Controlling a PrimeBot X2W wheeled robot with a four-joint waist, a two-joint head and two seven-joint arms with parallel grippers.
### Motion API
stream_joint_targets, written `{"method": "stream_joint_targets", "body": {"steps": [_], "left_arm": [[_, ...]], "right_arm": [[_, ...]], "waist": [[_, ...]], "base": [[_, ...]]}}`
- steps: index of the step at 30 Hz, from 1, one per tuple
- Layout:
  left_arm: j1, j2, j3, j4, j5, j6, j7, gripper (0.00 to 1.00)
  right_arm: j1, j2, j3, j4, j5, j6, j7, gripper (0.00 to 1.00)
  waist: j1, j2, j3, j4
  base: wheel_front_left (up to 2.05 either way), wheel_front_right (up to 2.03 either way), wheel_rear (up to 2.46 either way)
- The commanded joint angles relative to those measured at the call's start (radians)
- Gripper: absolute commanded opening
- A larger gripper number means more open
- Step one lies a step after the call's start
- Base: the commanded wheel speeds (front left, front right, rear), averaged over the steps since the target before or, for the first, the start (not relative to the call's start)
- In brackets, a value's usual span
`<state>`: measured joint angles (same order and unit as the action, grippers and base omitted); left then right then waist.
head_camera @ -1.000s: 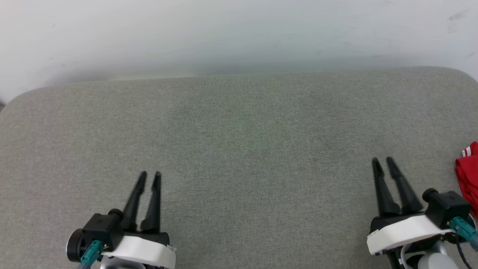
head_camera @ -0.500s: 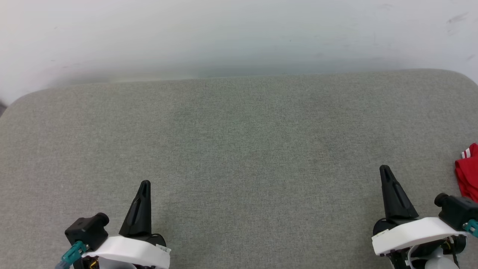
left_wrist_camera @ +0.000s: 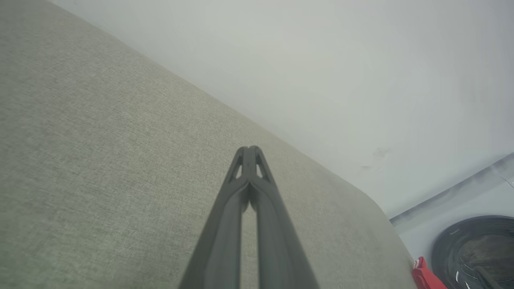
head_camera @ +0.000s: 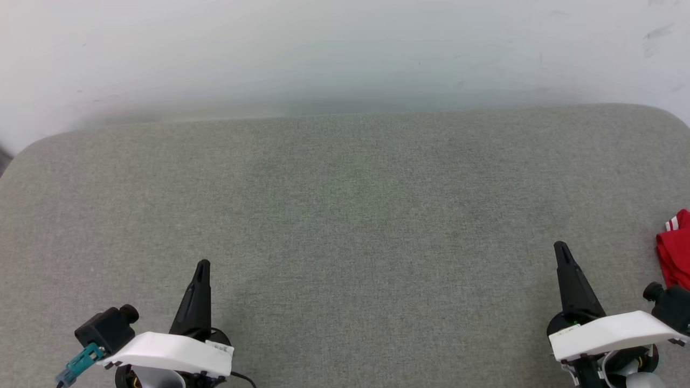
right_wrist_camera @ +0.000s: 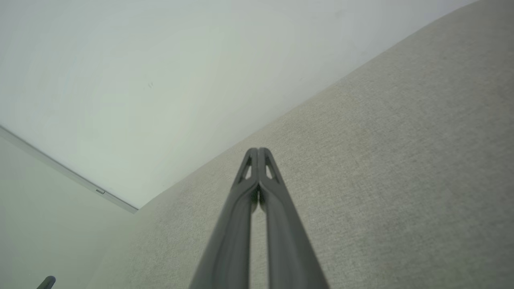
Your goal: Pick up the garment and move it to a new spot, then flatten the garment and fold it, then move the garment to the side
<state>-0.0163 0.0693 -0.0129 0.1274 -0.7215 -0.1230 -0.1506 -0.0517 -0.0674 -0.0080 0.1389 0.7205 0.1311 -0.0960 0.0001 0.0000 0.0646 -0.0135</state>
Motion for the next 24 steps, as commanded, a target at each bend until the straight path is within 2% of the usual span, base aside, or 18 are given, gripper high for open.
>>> {"method": "stream_joint_targets", "body": {"steps": [1, 24], "left_arm": [[-0.028, 0.008, 0.006, -0.009, -0.029, -0.003, 0.007, 0.00], [-0.049, 0.011, 0.030, 0.030, -0.328, -0.006, 0.079, 0.00]], "right_arm": [[-0.026, -0.010, -0.003, -0.007, 0.033, 0.000, 0.004, 0.00], [-0.038, -0.015, -0.020, 0.029, 0.332, 0.000, 0.058, 0.00]], "waist": [[-0.0001, 0.0000, -0.001, 0.000], [-0.0001, 0.0000, -0.015, 0.003]], "base": [[0.00, 0.00, 0.00], [0.00, 0.00, 0.00]]}}
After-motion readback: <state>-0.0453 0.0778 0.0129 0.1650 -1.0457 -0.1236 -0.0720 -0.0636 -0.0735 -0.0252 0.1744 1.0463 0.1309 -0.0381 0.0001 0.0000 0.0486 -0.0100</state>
